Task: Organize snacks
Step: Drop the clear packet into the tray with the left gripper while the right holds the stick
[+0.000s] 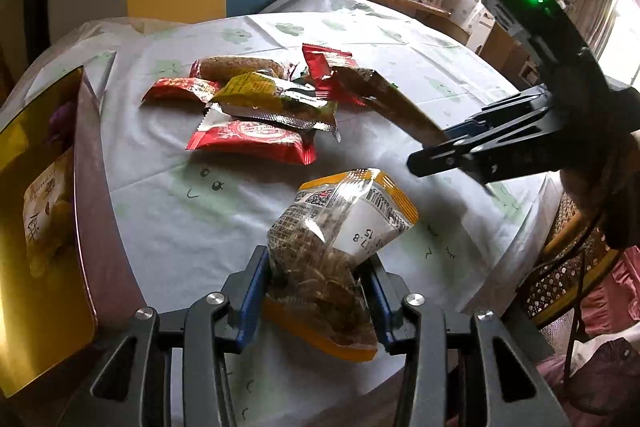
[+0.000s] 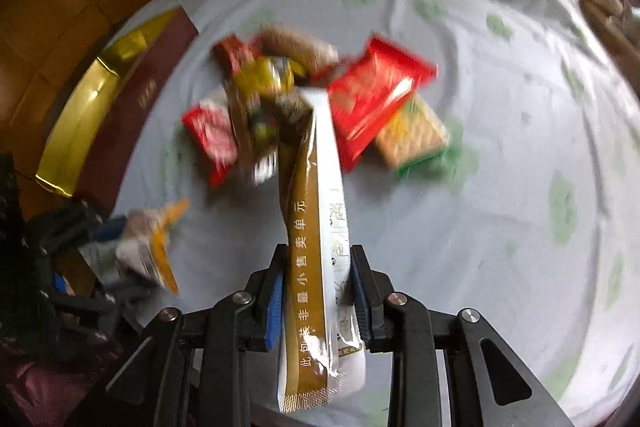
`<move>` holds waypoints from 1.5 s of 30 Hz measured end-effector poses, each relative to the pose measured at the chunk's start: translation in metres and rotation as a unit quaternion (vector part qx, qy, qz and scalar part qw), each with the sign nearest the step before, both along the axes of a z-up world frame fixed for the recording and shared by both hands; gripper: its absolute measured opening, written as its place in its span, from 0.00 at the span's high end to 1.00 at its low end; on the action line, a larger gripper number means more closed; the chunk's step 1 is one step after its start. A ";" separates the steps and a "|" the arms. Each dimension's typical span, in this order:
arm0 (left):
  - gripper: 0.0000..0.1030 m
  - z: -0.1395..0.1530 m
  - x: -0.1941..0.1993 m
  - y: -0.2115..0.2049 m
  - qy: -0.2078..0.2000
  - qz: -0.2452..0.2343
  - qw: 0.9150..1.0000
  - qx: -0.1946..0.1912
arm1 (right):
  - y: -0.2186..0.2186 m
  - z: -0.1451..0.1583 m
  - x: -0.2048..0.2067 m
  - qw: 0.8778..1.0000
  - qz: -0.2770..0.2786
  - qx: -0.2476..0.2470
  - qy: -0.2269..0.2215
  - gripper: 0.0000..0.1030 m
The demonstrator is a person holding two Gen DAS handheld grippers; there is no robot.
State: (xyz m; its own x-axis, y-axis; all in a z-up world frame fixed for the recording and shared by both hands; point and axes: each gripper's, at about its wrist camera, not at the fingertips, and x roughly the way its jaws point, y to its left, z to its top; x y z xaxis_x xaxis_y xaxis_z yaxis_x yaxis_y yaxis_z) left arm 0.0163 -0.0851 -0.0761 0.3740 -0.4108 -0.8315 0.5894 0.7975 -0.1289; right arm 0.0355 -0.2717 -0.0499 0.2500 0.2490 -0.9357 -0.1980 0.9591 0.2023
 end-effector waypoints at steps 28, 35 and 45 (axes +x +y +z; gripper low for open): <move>0.56 0.071 0.121 0.194 0.020 0.344 0.936 -0.069 | 0.022 -0.016 0.008 0.999 0.020 -0.029 -0.010 0.69; 0.51 0.038 0.191 0.201 0.067 0.365 0.927 -0.052 | 0.020 -0.012 0.008 1.000 0.011 -0.022 -0.010 0.52; 0.41 0.028 0.195 0.206 0.071 0.379 0.921 -0.060 | 0.011 -0.013 0.013 1.000 0.000 -0.010 -0.006 0.52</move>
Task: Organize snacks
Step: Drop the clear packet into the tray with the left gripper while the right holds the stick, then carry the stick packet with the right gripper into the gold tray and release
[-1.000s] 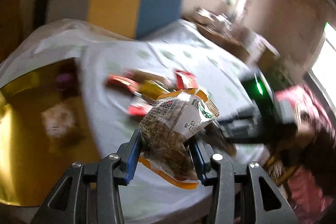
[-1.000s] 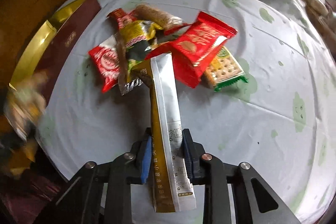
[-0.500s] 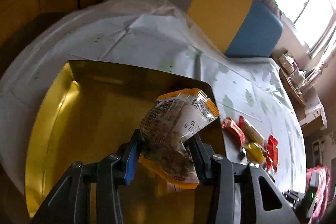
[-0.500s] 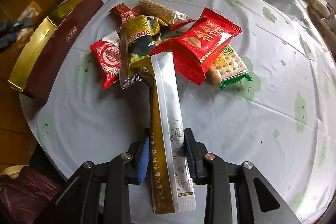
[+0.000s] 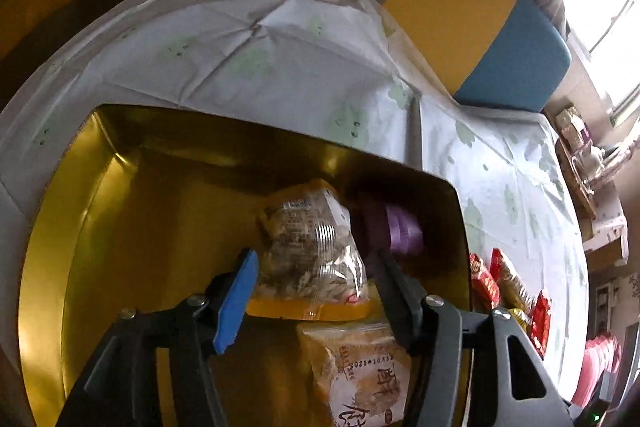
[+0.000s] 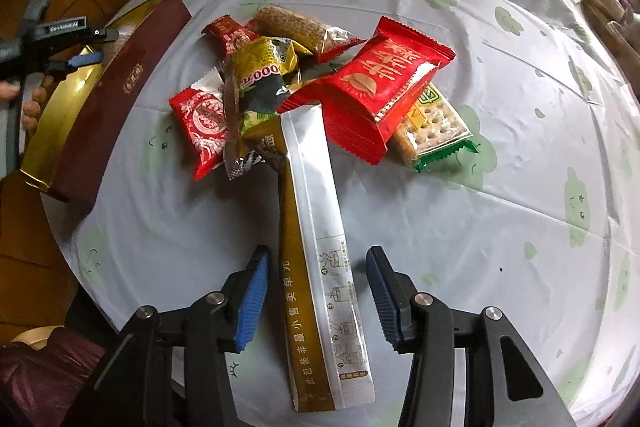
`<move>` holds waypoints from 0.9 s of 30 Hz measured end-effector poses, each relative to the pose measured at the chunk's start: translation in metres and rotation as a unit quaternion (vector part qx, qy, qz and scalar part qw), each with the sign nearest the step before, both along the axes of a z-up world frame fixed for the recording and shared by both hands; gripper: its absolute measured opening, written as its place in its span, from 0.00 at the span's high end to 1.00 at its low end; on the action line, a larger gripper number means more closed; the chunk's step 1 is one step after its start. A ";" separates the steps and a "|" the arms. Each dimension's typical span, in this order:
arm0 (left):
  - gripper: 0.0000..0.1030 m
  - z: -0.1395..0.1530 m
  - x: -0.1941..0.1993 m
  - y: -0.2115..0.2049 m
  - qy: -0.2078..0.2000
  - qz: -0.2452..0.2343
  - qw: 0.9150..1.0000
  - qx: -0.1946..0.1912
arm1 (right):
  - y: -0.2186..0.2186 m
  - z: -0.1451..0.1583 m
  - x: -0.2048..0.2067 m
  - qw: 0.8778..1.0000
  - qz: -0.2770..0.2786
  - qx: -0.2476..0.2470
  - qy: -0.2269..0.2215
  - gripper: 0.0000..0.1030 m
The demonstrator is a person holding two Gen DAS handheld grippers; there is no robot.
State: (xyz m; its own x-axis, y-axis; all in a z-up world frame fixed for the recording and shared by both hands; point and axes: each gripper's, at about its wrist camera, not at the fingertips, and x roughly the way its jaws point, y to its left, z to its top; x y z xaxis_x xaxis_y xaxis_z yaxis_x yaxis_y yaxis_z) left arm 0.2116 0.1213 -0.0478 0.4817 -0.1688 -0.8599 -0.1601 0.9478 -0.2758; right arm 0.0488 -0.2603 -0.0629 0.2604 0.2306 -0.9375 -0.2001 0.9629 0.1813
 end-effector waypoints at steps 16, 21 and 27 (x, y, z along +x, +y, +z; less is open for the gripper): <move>0.41 0.027 -0.122 -0.040 -0.071 -0.053 0.993 0.073 | -0.001 0.008 -0.001 1.000 0.005 -0.016 -0.026 0.72; 0.41 0.023 -0.139 -0.049 -0.059 -0.059 0.993 0.086 | 0.007 0.006 -0.006 0.999 0.022 -0.025 -0.026 0.74; 0.41 0.027 -0.153 -0.041 -0.067 -0.051 0.992 0.098 | 0.013 0.013 -0.016 1.000 0.020 -0.003 -0.021 0.76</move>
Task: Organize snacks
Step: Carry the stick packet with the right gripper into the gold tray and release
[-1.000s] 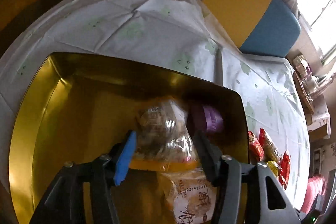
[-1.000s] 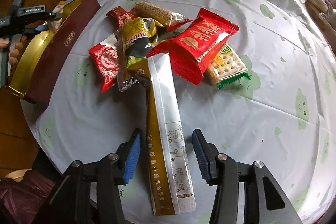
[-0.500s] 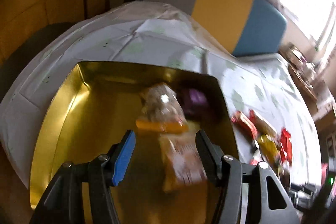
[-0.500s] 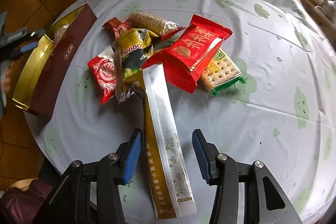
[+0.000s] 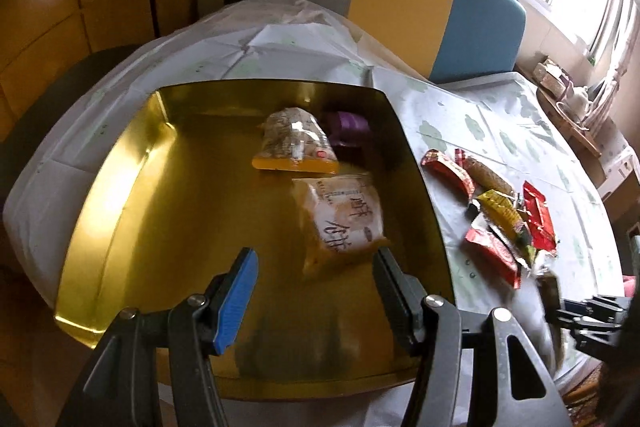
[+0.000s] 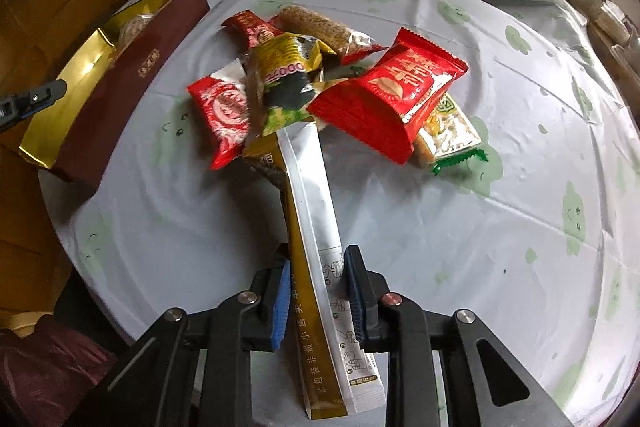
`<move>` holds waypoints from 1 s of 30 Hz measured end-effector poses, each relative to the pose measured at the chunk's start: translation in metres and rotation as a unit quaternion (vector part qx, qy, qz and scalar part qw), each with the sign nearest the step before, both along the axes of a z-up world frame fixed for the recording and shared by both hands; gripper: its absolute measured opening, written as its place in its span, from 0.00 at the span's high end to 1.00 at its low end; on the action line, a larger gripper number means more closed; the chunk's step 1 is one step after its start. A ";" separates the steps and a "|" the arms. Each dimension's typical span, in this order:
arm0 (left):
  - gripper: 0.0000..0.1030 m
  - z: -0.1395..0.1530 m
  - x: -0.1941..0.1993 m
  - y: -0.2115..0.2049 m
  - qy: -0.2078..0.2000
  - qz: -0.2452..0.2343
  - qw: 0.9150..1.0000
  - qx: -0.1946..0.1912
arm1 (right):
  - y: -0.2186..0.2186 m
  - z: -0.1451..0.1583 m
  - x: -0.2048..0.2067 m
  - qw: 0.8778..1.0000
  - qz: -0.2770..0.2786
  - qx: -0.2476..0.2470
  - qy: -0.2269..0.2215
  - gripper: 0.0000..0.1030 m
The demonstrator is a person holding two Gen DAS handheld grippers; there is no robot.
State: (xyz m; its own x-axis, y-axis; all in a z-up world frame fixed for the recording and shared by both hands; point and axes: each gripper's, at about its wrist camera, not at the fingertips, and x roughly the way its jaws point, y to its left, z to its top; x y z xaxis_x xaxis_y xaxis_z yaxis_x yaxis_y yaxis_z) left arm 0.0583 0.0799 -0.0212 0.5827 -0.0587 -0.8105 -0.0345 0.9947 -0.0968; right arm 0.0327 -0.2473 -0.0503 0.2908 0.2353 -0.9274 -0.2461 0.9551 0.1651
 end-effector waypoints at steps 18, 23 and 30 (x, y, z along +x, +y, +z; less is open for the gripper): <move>0.41 0.015 -0.019 0.055 -0.034 0.085 0.996 -0.020 | 0.143 0.099 0.052 0.983 0.101 0.096 -0.118 0.76; 0.41 0.021 -0.026 0.083 -0.045 0.123 0.991 -0.025 | 0.225 0.111 0.066 0.967 0.191 0.070 -0.155 0.76; 0.41 0.017 -0.034 0.103 -0.042 0.146 0.988 -0.021 | 0.293 0.071 0.044 0.940 0.315 0.019 -0.133 0.75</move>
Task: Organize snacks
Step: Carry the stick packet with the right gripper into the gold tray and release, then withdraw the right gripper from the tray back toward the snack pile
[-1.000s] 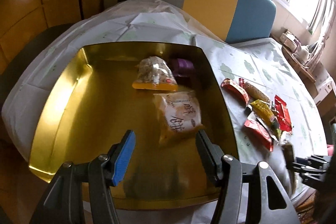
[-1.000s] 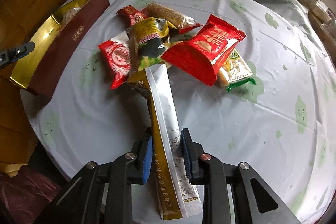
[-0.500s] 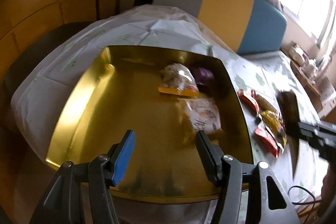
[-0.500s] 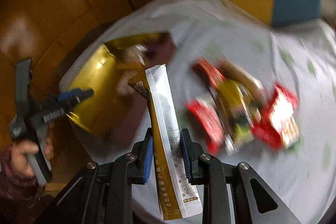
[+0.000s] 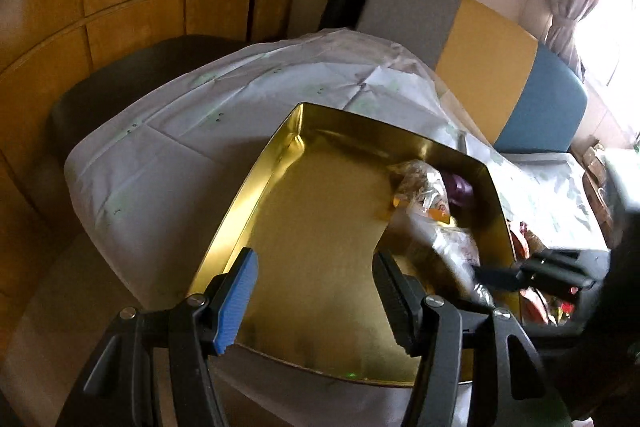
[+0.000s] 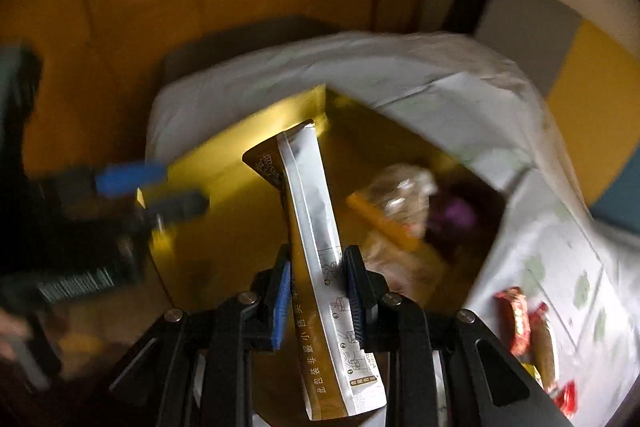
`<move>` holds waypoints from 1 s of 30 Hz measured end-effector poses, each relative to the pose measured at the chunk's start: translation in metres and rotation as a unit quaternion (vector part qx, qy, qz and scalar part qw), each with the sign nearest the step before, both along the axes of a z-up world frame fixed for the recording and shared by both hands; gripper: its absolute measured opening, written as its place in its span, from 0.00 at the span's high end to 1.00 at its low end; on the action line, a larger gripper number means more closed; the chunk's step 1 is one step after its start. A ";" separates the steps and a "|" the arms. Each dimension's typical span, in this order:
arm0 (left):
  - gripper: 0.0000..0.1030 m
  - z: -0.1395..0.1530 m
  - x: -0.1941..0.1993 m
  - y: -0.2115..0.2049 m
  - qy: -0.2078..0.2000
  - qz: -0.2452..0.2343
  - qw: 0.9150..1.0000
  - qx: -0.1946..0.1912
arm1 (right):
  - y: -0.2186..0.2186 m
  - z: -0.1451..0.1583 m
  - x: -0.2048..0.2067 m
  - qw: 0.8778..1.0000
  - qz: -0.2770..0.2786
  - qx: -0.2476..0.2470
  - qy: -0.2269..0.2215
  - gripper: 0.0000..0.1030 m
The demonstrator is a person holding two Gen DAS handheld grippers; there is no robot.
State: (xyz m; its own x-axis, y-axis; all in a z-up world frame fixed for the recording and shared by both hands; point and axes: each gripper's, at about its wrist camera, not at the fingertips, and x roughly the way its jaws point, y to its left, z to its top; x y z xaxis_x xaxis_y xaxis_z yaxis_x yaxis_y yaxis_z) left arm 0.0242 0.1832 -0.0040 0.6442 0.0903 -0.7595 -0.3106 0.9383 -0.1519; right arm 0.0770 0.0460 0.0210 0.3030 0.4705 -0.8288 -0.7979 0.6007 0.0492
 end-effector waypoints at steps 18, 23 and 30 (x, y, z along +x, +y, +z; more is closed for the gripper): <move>0.41 -0.010 0.009 -0.053 0.020 -0.071 0.997 0.014 | -0.090 0.003 -0.007 0.988 -0.125 0.079 0.038 0.34; 0.41 -0.009 0.010 -0.069 0.024 -0.095 0.995 0.020 | -0.123 0.009 -0.007 0.980 -0.175 0.097 0.022 0.32; 0.41 -0.008 0.008 -0.091 0.027 -0.126 0.991 0.025 | -0.184 0.011 -0.009 0.969 -0.234 0.084 0.005 0.28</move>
State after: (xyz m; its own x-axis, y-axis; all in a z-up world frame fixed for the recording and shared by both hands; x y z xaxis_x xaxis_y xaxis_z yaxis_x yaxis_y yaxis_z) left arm 0.0326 0.0926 -0.0120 0.6093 -0.0294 -0.7924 -0.0728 0.9930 -0.0928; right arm 0.0679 -0.1379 0.0322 0.5087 0.4124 -0.7557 -0.4394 0.8792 0.1841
